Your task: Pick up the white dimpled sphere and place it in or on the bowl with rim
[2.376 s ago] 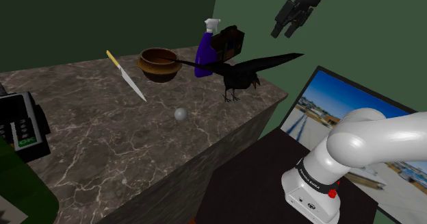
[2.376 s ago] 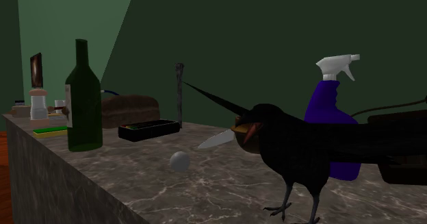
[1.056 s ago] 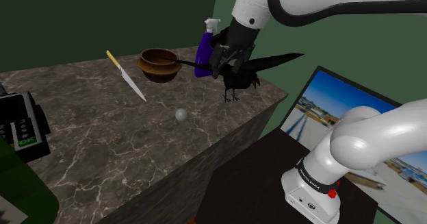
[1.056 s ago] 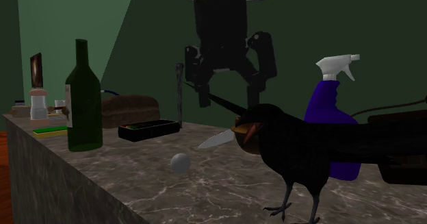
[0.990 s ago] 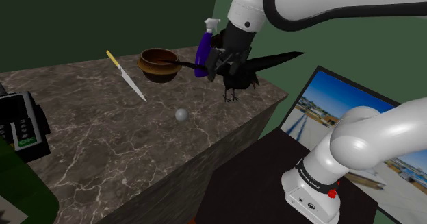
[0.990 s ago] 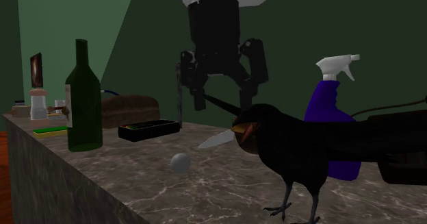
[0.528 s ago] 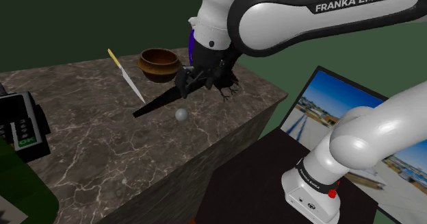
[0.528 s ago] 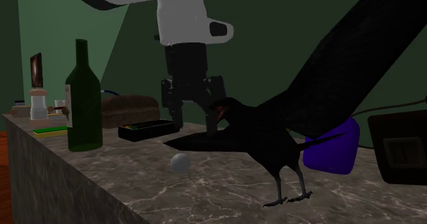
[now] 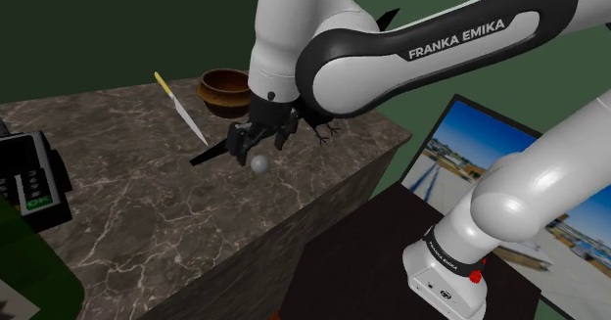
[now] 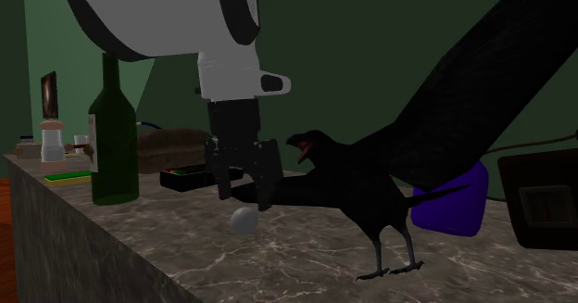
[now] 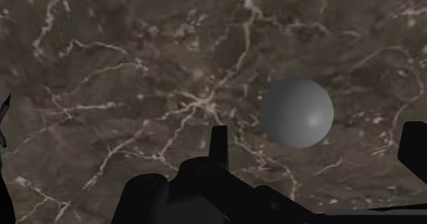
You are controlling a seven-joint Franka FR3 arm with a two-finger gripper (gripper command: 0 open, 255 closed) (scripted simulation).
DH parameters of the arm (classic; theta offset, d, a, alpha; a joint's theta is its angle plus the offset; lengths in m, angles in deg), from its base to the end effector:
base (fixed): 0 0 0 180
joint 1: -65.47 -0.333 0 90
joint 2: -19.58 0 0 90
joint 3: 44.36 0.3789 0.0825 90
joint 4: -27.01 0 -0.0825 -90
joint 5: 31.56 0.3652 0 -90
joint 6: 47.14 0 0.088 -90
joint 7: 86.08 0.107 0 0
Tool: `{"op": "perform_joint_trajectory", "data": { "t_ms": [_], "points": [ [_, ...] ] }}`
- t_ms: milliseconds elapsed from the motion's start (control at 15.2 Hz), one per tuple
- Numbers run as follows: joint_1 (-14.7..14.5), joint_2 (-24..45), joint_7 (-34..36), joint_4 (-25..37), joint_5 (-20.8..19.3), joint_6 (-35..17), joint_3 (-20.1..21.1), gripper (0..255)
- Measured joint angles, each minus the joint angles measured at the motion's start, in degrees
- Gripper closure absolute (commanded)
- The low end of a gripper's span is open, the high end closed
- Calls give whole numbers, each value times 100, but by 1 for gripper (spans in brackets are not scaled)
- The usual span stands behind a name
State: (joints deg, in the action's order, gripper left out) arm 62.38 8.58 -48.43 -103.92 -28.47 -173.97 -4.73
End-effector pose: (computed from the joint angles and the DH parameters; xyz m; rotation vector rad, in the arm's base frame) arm 0.3368 0.3342 0.4925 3.1268 0.0836 0.1725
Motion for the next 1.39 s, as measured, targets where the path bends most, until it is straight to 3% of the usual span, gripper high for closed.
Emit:
{"op": "perform_joint_trajectory", "data": {
  "t_ms": [264,660,726,1386],
  "points": [
    [51,257,145,-114,-189,-319,77,0],
    [58,274,146,-143,-204,-366,77,0],
    [58,274,146,-144,-204,-366,77,255],
    [58,274,146,-144,-204,-366,77,255]
  ]
}}
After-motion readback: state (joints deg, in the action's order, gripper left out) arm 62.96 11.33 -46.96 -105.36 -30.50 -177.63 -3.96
